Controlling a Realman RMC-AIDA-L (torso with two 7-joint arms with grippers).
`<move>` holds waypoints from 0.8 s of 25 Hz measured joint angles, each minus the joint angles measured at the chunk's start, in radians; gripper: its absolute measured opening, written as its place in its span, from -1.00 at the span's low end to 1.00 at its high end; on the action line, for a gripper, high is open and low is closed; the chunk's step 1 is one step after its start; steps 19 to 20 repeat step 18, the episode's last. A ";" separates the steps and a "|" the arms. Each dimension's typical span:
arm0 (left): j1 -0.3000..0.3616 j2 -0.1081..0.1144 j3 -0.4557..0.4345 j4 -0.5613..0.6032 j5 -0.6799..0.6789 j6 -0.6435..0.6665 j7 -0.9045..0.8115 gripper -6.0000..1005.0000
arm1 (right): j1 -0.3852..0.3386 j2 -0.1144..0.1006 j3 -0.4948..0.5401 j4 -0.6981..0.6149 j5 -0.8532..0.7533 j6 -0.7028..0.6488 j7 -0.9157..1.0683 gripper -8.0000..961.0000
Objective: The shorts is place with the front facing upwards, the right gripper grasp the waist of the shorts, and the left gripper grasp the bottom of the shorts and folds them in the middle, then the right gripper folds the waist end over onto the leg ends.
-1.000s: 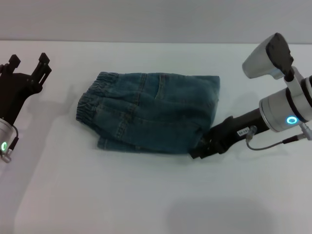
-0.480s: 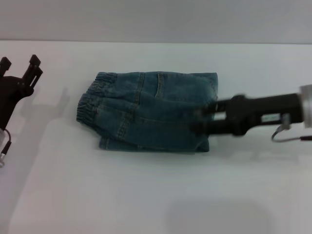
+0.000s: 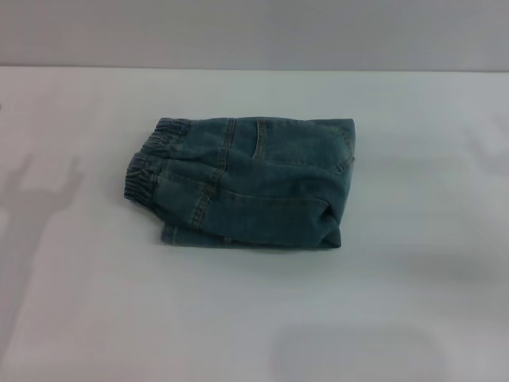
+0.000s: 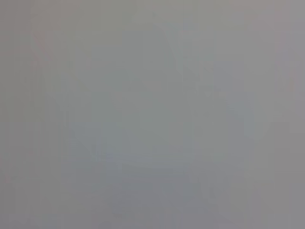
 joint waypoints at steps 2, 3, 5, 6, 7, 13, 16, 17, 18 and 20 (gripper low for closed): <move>0.025 -0.001 -0.023 -0.003 0.000 0.039 0.000 0.59 | 0.011 0.001 0.022 0.104 0.174 -0.002 -0.179 0.17; 0.034 -0.001 -0.033 -0.003 0.000 0.052 0.000 0.59 | 0.018 0.001 0.023 0.145 0.265 -0.003 -0.250 0.17; 0.054 -0.003 -0.053 -0.002 0.000 0.073 0.000 0.59 | 0.027 0.002 0.024 0.194 0.397 -0.003 -0.335 0.17; 0.063 -0.003 -0.064 -0.002 0.000 0.079 0.001 0.59 | 0.032 0.002 0.024 0.218 0.467 -0.001 -0.360 0.17; 0.071 -0.004 -0.074 -0.002 0.000 0.083 0.001 0.59 | 0.036 0.002 0.024 0.233 0.527 0.002 -0.372 0.17; 0.094 -0.004 -0.120 -0.007 0.000 0.092 0.001 0.59 | 0.047 0.000 0.025 0.247 0.599 0.035 -0.369 0.17; 0.091 -0.002 -0.131 -0.005 0.000 0.094 0.001 0.59 | 0.057 0.000 0.027 0.247 0.601 0.066 -0.368 0.17; 0.091 -0.002 -0.131 -0.005 0.000 0.094 0.001 0.59 | 0.061 -0.001 0.027 0.247 0.602 0.075 -0.368 0.17; 0.091 -0.002 -0.131 -0.005 0.000 0.094 0.001 0.59 | 0.064 -0.001 0.027 0.248 0.602 0.083 -0.368 0.17; 0.091 -0.002 -0.131 -0.005 0.000 0.094 0.001 0.59 | 0.064 -0.001 0.027 0.248 0.602 0.083 -0.368 0.17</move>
